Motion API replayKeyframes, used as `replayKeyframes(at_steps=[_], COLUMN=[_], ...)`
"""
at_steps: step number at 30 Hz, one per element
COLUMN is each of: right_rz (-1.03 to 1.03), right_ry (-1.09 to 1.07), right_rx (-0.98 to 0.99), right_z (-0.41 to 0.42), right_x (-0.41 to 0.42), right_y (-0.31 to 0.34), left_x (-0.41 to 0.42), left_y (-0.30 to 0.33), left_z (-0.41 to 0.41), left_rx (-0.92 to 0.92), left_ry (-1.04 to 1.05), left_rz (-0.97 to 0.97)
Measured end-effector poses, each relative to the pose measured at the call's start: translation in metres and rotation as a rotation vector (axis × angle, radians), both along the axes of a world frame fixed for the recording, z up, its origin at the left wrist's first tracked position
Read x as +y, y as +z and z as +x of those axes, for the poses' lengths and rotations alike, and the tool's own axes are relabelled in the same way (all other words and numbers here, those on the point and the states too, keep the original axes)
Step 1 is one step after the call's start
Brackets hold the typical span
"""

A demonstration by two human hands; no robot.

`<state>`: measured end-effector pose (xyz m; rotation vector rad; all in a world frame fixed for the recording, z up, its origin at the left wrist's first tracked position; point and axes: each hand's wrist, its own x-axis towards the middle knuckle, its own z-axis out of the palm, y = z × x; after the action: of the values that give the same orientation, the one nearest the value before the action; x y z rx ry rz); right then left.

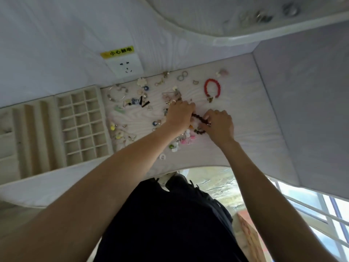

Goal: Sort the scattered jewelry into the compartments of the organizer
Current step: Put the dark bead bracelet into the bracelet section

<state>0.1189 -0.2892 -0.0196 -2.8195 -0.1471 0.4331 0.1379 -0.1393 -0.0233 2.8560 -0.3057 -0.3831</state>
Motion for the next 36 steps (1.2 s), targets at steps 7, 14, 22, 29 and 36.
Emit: replayKeyframes(at_steps=[7,14,22,29,36], right_rz=[0.169,0.579,0.991,1.008,0.866], right_ry=[-0.029,-0.184,-0.308,-0.154,0.133], right_rx=[-0.062,-0.087,0.384,0.653,0.597], right_z=[0.0,-0.012,-0.015,-0.052,-0.082], right_x=[-0.003,0.022,0.102,0.235,0.394], right_y=[0.003,0.06,0.08,0.062,0.049], left_x=[0.003,0.015,0.108,0.227,0.361], left_y=[-0.002,0.049,0.067,0.071,0.064], left_z=[-0.012,-0.047,-0.084,-0.146,-0.2], left_rx=[-0.079,0.156,0.401,0.134,-0.2], left_ry=[0.041,0.425,0.883,1.072,1.148], left_rz=[-0.107,-0.892,-1.651,-1.367,-0.853])
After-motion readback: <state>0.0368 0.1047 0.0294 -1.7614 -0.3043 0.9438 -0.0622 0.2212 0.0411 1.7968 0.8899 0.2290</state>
